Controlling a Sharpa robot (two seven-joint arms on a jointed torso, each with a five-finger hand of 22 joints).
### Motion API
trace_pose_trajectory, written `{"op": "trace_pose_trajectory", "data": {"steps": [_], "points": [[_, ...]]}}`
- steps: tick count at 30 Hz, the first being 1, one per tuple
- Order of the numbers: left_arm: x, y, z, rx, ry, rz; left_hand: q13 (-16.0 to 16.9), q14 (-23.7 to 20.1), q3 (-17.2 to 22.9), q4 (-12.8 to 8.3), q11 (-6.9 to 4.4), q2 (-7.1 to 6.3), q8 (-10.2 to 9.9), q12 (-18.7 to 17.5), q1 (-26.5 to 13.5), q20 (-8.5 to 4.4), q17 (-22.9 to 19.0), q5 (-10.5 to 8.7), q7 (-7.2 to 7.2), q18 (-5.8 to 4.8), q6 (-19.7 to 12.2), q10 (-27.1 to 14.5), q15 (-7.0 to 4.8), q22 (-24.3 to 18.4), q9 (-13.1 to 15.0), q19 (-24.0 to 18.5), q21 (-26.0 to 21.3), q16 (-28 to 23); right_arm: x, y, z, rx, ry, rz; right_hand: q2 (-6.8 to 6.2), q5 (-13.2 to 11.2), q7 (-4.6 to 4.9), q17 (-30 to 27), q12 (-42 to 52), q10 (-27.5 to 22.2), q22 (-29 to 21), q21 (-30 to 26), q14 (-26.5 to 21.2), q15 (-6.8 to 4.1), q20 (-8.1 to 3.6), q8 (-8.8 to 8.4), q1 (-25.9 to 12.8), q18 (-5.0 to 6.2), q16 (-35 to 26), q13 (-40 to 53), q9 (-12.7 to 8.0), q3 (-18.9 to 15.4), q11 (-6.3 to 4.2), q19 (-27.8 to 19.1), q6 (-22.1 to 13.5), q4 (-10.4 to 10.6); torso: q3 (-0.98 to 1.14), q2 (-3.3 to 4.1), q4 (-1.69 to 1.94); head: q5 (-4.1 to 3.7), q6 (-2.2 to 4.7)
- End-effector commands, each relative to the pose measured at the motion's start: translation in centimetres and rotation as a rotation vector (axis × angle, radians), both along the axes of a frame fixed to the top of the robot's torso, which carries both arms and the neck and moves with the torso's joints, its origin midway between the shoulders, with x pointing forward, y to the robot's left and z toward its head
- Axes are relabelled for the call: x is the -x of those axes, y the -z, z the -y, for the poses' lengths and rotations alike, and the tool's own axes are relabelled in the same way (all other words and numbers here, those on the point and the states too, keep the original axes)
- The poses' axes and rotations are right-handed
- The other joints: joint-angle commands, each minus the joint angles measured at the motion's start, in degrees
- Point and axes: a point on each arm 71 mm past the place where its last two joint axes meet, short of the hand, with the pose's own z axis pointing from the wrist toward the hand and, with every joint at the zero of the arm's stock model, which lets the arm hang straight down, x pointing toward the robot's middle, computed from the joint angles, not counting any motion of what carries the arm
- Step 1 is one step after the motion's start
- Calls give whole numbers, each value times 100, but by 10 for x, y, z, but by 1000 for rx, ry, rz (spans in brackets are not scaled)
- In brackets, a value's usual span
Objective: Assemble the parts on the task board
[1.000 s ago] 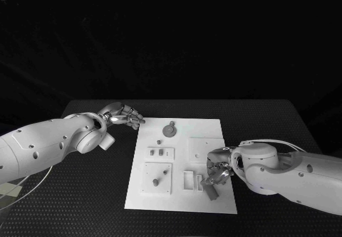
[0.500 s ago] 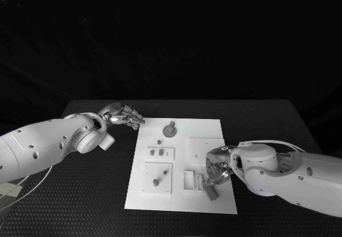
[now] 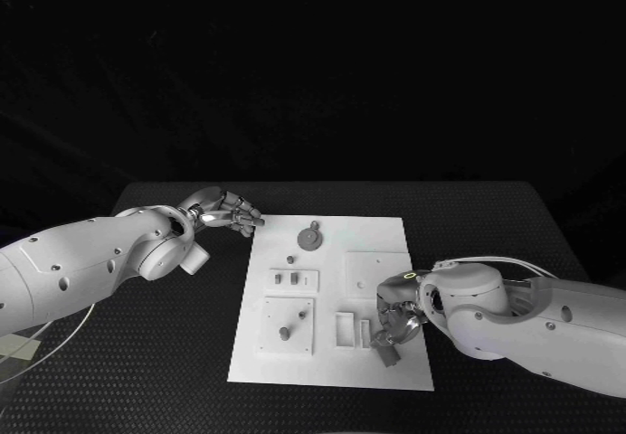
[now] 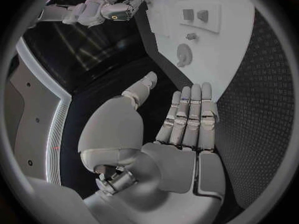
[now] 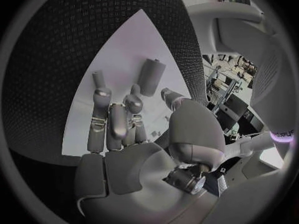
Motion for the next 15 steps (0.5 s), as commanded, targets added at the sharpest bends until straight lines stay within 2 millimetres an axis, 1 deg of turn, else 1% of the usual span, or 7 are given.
{"op": "trace_pose_trajectory", "data": {"steps": [1,6,15], "points": [[0,-1,1,10,14,-6,-7,6,4,42,13,3,37,3,-61,5,7,-22,-14,114,-11,5,21,-5,-10,-21,2,-24,4,4,1,43,-20,-61,-9,16,49,-3,-32,-12,73,-27,-41,-11,30,-36,-61,114,-28,4,-10,-6,13,-9,36,83,-1,1,1,-1,-5],[0,-1,2,10,15,-8,-8,6,2,44,13,2,37,3,-63,5,9,-22,-14,113,-11,5,21,-5,-10,-22,2,-25,5,5,0,54,-26,-71,-25,16,49,-4,-33,-20,78,-32,-46,-10,29,-52,-113,114,-28,5,-10,-9,14,-12,41,202,-4,1,-2,-4,-10],[1,-1,1,9,14,-8,-10,6,1,49,14,2,38,3,-67,5,12,-22,-13,113,-12,4,21,-6,-11,-23,2,-29,5,7,0,83,-35,-69,-22,16,49,-5,-31,-21,80,-32,-48,-10,27,-55,-103,114,-28,6,-9,-4,13,-12,43,218,-2,0,0,-9,-20]]}}
